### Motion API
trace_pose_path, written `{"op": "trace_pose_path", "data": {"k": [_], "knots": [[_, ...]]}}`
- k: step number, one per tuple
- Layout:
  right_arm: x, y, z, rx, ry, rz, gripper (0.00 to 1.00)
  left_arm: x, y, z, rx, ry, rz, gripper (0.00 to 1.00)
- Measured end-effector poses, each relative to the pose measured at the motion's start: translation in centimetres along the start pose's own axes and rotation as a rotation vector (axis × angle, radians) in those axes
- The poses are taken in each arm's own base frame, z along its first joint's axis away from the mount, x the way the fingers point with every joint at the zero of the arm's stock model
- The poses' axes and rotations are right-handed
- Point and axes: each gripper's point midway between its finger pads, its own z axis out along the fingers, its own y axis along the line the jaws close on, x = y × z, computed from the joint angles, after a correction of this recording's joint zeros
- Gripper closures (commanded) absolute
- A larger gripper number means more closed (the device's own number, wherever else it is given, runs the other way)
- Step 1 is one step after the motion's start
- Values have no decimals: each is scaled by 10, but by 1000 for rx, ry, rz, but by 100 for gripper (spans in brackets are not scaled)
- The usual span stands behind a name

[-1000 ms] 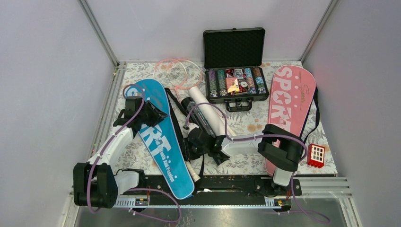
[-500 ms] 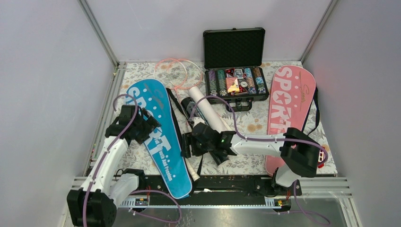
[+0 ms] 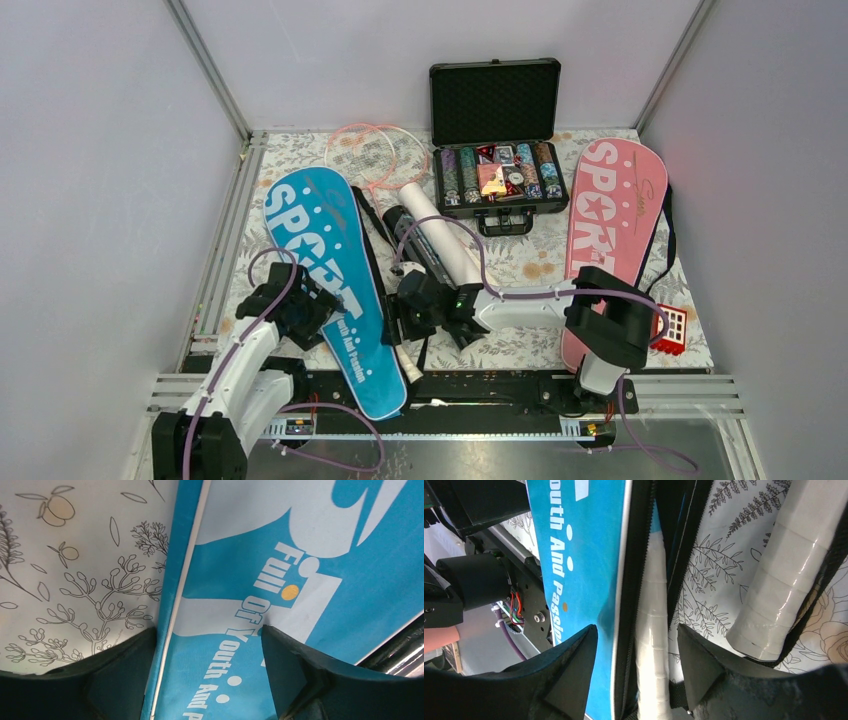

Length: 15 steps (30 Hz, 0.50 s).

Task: Pack up the badminton gear
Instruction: Place the racket in the racket bag.

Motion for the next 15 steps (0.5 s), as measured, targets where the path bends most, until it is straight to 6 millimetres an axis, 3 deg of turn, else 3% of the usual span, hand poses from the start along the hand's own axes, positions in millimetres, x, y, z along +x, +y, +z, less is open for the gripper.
{"op": "trace_pose_path", "data": {"k": [15], "knots": [[-9,21,14,-88,-32,97,53,9,-21,6,144,36,-69,25]]}}
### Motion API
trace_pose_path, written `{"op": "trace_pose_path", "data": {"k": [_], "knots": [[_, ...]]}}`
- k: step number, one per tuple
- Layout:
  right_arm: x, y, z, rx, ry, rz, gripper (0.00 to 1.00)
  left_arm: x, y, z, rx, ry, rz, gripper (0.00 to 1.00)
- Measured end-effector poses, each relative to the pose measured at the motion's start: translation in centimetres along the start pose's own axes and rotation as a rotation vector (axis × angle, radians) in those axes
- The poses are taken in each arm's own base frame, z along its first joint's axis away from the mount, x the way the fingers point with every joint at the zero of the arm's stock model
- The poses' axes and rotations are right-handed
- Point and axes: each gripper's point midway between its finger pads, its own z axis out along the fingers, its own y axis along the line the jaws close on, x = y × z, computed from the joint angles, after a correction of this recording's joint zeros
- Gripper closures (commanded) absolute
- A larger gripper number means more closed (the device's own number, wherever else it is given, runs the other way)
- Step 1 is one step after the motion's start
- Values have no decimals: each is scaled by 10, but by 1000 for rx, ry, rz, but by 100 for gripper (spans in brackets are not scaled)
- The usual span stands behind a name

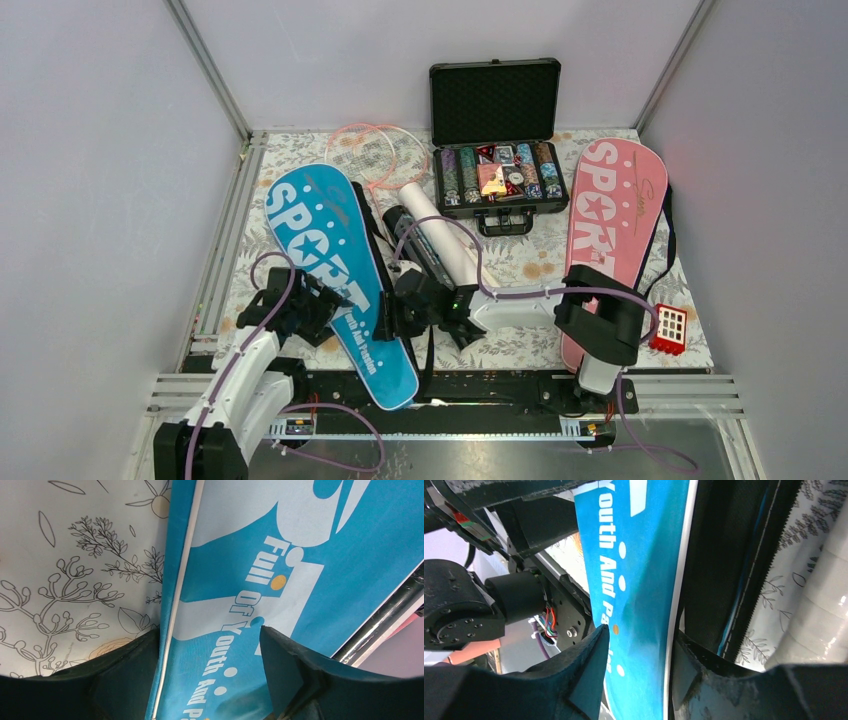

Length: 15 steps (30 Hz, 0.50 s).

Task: Pack up the badminton gear
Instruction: Place the racket in the racket bag, then pick up the racket bag from the center of the board.

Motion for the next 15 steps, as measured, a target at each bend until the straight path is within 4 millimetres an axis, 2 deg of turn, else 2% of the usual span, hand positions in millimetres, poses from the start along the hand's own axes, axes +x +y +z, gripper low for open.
{"op": "trace_pose_path", "data": {"k": [3,5,10,12,15], "knots": [[-2,8,5,-40,-5,29,57,0,0,0,7,-2,-4,25],[-2,10,8,-54,-10,38,56,0,-1,0,11,-5,-6,25],[-2,3,4,-9,-5,5,36,-5,6,-5,-21,-49,-13,24],[-10,2,-4,33,-19,-43,29,-14,9,-14,-59,-101,-14,24],[-25,1,-15,87,-49,-105,27,-36,-2,-35,-81,-204,-2,23]]}}
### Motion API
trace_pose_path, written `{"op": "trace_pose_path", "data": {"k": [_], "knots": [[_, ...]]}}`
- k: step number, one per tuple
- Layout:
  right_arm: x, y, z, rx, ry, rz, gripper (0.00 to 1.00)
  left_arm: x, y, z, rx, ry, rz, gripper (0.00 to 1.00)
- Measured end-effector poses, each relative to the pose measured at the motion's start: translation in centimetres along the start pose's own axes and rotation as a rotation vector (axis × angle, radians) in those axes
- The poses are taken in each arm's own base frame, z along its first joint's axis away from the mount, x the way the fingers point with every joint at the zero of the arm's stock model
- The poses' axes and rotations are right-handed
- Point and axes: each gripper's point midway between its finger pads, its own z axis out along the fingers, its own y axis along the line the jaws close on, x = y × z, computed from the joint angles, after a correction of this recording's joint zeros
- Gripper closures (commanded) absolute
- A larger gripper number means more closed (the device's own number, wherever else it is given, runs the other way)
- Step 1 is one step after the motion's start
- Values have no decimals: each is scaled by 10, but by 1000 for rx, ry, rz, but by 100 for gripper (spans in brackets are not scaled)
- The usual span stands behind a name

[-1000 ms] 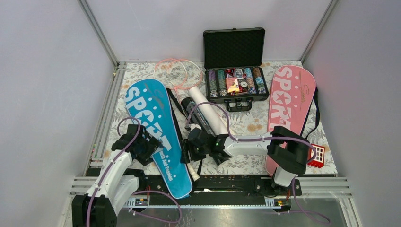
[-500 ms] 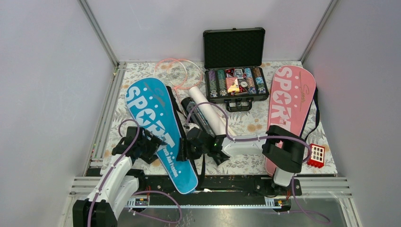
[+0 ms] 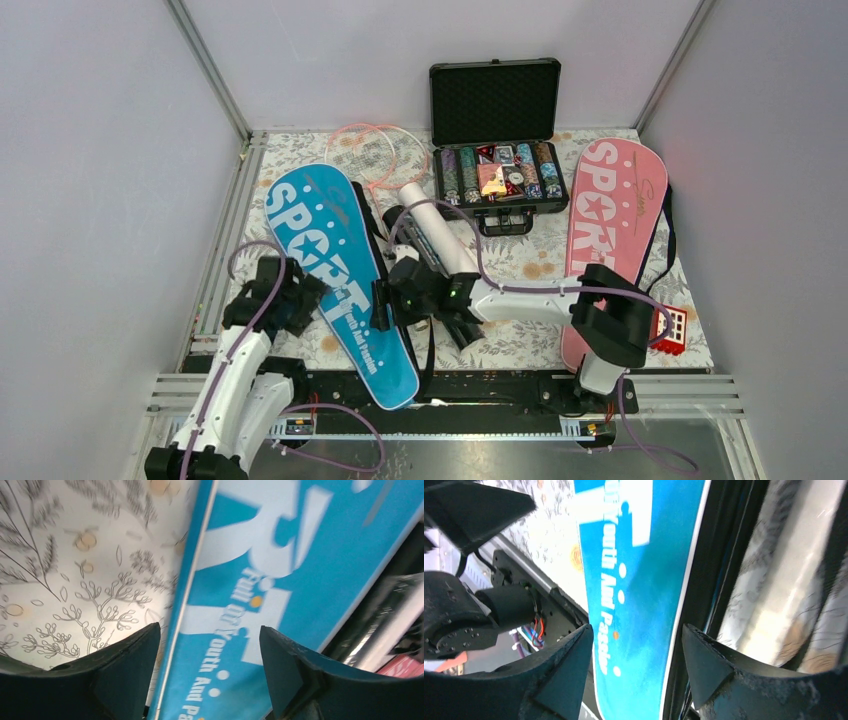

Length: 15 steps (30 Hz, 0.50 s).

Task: Pack up the badminton gear
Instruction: Pick up the racket bag from the center of the board.

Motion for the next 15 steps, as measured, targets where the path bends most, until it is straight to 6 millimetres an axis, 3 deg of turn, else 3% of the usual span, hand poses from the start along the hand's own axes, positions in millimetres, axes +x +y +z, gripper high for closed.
{"op": "trace_pose_path", "data": {"k": [6,11,15], "knots": [[-55,-7,-6,64,-97,-34,27,-44,-36,-27,30,-150,51,23],[-98,-23,17,112,-145,-16,27,-49,-35,-20,-28,-144,109,23],[-106,-41,40,150,-132,-19,25,-49,-30,-15,-62,-129,134,23]]}}
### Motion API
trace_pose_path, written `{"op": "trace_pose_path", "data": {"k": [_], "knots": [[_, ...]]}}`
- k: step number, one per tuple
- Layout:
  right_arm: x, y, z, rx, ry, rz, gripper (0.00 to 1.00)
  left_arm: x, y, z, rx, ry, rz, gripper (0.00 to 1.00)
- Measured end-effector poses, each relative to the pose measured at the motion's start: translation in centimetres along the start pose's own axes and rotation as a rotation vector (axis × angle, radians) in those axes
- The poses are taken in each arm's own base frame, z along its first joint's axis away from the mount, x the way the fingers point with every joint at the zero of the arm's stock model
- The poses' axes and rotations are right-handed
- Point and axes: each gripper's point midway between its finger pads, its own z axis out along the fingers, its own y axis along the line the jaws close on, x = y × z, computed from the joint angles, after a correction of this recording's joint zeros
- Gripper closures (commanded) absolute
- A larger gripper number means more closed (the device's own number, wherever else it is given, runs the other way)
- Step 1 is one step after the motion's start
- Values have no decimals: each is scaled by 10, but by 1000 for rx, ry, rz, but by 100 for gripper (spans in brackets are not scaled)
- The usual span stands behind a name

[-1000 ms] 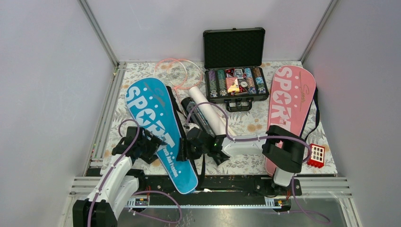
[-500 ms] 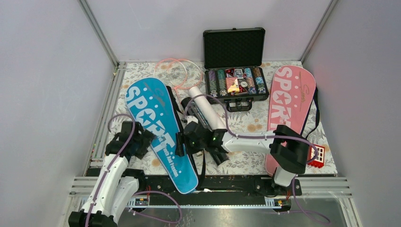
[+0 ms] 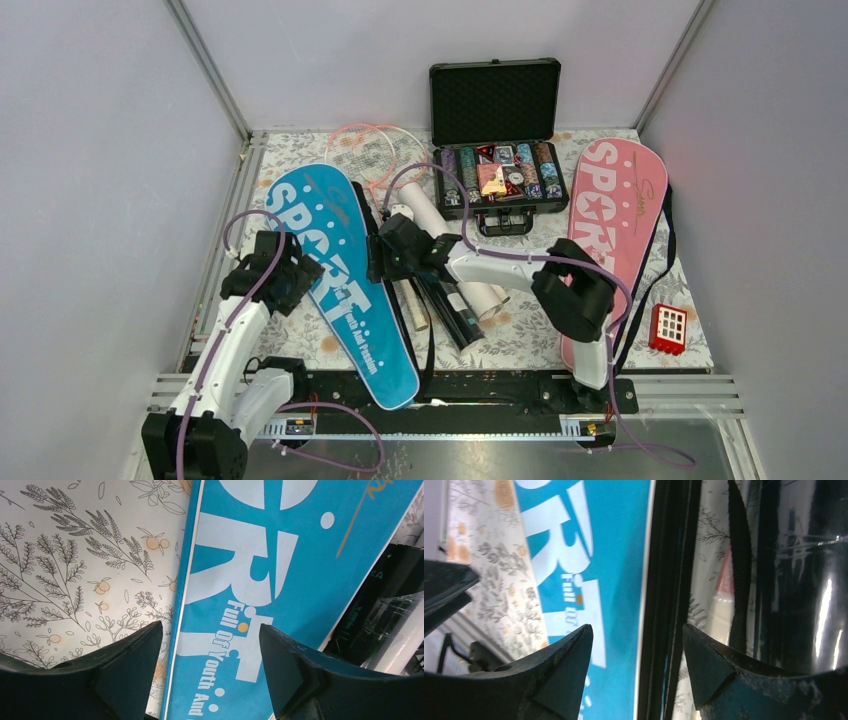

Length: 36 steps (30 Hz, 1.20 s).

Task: Pack up the badminton gear
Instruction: Pick up the racket bag from the center of the board.

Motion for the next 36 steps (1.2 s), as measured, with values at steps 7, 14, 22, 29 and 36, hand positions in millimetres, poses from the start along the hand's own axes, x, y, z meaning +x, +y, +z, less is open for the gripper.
{"op": "trace_pose_path", "data": {"k": [7,14,22,29,36], "knots": [[10,-14,33,37,50,-41,29,-1,1,2,-4,0,11,24],[20,-9,45,-20,89,-76,71,-6,-2,4,-16,0,6,24],[9,5,34,-88,78,-156,100,-62,-42,-27,6,-73,-40,24],[-26,33,-39,-138,3,-279,100,-150,-97,-86,104,-226,-122,23],[-32,67,-96,-68,-84,-563,100,-204,-140,-122,183,-309,-155,21]]}}
